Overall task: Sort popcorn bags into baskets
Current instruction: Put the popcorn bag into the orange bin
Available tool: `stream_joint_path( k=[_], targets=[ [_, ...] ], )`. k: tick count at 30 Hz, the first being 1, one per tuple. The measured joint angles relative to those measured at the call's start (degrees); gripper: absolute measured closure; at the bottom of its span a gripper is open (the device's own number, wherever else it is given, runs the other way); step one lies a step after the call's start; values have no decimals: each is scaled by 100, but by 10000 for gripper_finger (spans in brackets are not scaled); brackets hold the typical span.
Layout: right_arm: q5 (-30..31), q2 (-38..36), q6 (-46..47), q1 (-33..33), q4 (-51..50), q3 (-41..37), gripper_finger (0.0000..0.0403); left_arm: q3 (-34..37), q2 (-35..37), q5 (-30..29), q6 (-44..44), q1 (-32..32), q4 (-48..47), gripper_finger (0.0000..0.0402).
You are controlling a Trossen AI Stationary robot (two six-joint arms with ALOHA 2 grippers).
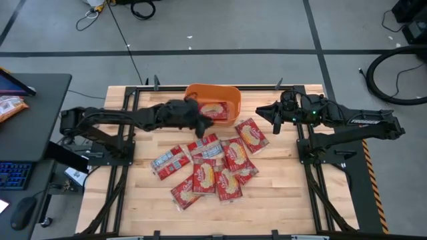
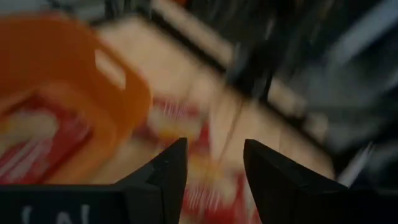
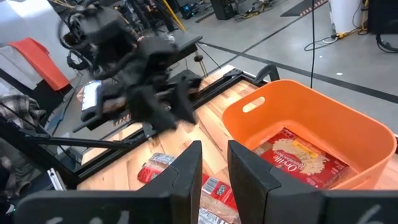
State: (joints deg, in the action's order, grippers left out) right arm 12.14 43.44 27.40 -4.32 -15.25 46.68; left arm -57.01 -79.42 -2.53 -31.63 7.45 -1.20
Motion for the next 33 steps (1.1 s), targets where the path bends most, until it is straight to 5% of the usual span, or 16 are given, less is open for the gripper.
stream_joint_path(
  k=[4, 11, 18, 23, 26, 33],
  targets=[
    [0, 0, -6, 0, -2, 0, 321, -579, -43, 267, 271, -414, -1831, 241],
    [2, 0, -53, 0, -65, 0, 321, -643, -41, 1127, -357, -1195, -3365, 241],
    [4, 0, -59, 0, -138, 0, 321, -641, -41, 1058, -1020, -1957, -4647, 241],
    [4, 4, -59, 0, -140, 0, 321, -640, -41, 409, -1232, -2399, -5626, 242],
    [7, 7, -61, 0, -138, 0, 321, -599, -39, 386, -1225, -2444, -5959, 242],
    [9, 7, -60, 0, -128, 0, 321, 608, 144, 740, -1465, -2211, -5143, 242]
  ],
)
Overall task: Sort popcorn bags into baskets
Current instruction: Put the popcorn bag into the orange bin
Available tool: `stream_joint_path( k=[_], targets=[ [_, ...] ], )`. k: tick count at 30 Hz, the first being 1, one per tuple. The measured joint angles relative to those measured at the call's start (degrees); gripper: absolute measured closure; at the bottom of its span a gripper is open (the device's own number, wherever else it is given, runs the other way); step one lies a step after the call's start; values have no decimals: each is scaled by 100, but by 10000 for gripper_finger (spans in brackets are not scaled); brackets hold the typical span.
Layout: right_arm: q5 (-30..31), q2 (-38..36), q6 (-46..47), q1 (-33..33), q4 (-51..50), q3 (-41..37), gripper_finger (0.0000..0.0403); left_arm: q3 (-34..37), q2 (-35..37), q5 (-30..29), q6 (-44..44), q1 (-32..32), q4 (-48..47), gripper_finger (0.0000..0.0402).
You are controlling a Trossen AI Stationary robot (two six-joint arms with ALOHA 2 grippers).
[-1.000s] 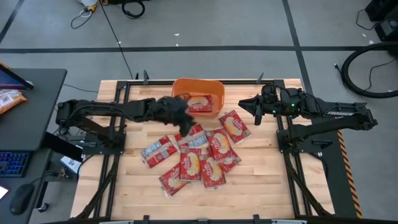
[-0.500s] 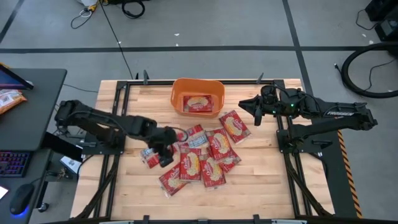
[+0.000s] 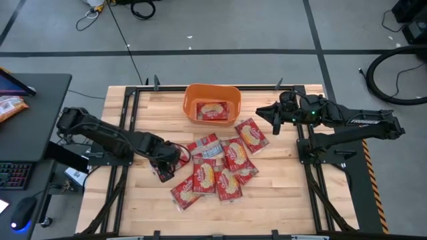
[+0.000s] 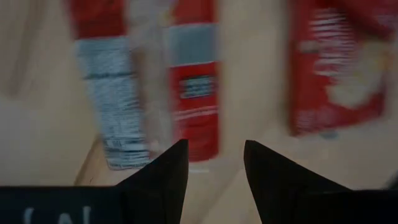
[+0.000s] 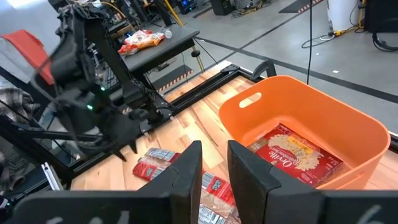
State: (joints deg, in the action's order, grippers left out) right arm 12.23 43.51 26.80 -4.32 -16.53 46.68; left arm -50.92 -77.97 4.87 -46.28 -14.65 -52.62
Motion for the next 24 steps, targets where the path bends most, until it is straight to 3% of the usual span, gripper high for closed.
stream_joint_path(
  k=[7, 14, 24],
  targets=[
    [24, 0, 47, 0, 97, 0, 321, 397, 1, -973, -282, 158, 483, 242],
    [24, 2, 67, 0, 160, 0, 321, 416, -335, -1422, -68, 92, 1027, 242],
    [20, 2, 69, 0, 194, 0, 321, 407, -1269, -1063, 203, -107, 1172, 242]
  ],
)
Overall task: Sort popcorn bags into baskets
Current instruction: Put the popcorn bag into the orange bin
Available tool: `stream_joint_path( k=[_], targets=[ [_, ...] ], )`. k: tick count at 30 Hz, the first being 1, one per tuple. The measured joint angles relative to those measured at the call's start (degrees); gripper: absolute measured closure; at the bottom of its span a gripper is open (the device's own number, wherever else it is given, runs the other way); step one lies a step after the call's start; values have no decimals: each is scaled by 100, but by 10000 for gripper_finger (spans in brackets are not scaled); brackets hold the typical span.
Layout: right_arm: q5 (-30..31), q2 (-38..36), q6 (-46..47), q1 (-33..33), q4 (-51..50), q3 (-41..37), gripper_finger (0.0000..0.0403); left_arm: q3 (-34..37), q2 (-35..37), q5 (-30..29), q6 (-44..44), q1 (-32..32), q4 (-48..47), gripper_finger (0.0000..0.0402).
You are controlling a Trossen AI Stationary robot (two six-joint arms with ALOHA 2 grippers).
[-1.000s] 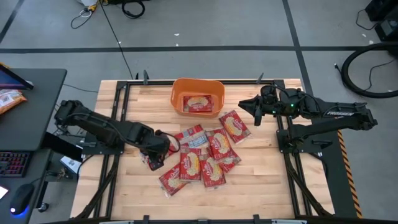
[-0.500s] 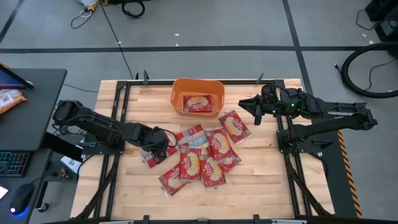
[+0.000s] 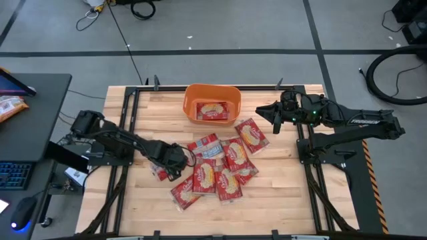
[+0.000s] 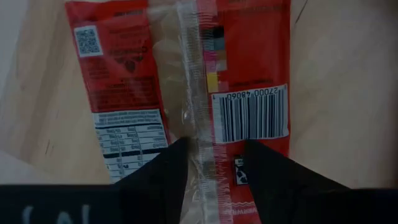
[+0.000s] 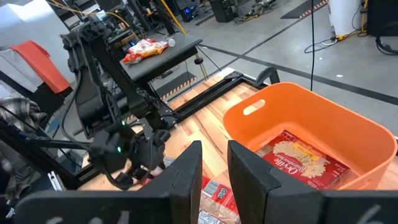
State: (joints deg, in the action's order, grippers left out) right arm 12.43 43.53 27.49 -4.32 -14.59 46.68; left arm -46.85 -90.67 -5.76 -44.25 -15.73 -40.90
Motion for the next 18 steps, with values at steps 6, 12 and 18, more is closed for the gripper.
stream_joint_path(
  k=[6, 12, 18],
  targets=[
    [-4, 0, -1, 0, 0, 0, 321, -20, -195, 50, 6, -31, -24, 272],
    [-7, 0, -3, 0, 0, 0, 321, -7, -163, 90, 2, -16, -33, 365],
    [-9, 0, -14, 0, -2, 0, 321, -37, 53, 301, 3, 16, -338, 393]
  ],
)
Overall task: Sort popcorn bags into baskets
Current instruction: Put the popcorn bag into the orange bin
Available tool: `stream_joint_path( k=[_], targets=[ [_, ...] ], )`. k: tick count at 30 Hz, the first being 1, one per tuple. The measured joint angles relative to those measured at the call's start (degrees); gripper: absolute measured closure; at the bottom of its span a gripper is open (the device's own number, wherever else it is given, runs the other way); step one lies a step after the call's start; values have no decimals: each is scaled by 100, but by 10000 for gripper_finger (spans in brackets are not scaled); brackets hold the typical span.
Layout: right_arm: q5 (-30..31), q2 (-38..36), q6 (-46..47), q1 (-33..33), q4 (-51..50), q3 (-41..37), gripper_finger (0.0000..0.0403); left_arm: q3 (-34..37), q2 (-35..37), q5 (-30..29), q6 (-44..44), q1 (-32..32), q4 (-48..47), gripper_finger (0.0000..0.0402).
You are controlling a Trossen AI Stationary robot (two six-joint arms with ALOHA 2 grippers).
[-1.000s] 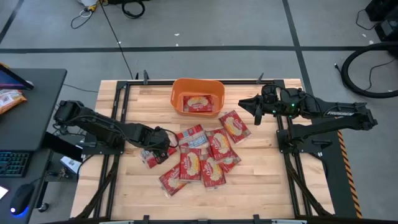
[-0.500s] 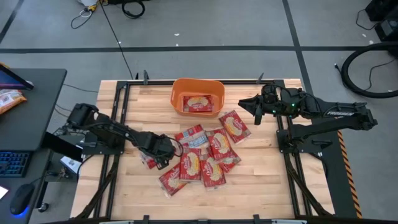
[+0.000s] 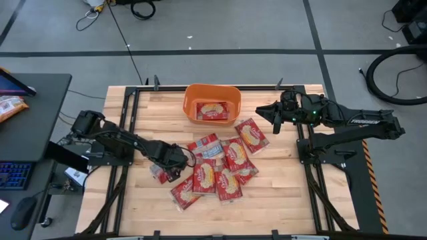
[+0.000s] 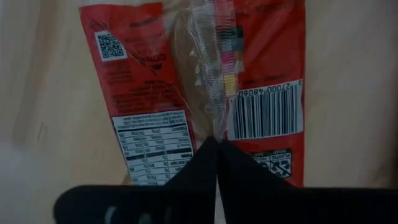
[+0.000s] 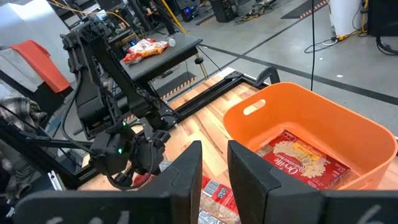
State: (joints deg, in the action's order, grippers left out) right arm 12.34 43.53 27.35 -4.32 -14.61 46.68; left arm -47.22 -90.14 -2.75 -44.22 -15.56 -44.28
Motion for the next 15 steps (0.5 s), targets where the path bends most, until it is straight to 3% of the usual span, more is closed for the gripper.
stream_joint_path(
  k=[8, 15],
  targets=[
    [-24, 0, -30, 0, 2, 0, 321, -332, 796, -46, 2, 132, -1243, 398],
    [-57, 0, -31, 0, 0, 0, 321, -998, 1337, -85, 111, 241, -1557, 400]
  ],
)
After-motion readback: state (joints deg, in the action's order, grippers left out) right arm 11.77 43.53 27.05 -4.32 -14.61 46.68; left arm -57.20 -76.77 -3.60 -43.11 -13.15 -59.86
